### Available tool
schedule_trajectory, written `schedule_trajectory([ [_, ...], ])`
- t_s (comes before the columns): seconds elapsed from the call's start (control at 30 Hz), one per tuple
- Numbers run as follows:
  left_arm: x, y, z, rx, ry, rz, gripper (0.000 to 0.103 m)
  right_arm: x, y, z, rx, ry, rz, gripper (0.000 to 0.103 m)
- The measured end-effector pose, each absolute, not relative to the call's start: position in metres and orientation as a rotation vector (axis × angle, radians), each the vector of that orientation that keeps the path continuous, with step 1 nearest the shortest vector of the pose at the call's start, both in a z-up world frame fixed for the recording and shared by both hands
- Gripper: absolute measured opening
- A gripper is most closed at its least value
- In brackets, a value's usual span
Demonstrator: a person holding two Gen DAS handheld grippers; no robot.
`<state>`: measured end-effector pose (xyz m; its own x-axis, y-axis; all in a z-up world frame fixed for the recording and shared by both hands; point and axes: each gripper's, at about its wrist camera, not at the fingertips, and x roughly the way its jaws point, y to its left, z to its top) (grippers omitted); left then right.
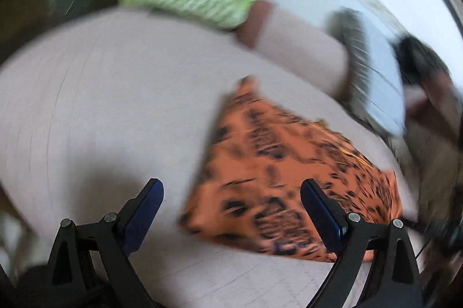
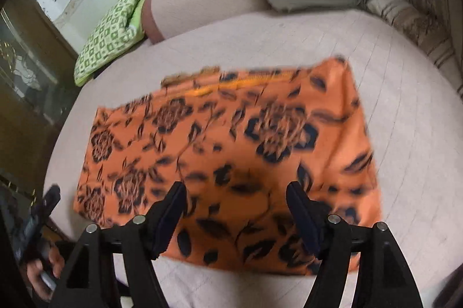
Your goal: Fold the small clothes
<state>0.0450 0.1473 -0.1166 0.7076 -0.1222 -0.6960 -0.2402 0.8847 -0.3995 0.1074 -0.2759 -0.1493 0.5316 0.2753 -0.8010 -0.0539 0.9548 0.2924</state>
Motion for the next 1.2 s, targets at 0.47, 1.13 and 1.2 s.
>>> schedule_trajectory([
  [0.47,0.067,0.145,-0.158,-0.486,1.02,0.035,0.025,0.119,-0.289,-0.183,0.295,1.082,0.205,0.076],
  [1.13,0.235,0.198,-0.169,-0.701,1.088,-0.099,0.009,0.115,-0.285,-0.185,0.283,1.072,0.305,0.094],
  [1.2,0.227,0.209,-0.169,-0.78,1.079,-0.114,0.016,0.115,-0.286,-0.185,0.299,1.07,0.31,0.094],
])
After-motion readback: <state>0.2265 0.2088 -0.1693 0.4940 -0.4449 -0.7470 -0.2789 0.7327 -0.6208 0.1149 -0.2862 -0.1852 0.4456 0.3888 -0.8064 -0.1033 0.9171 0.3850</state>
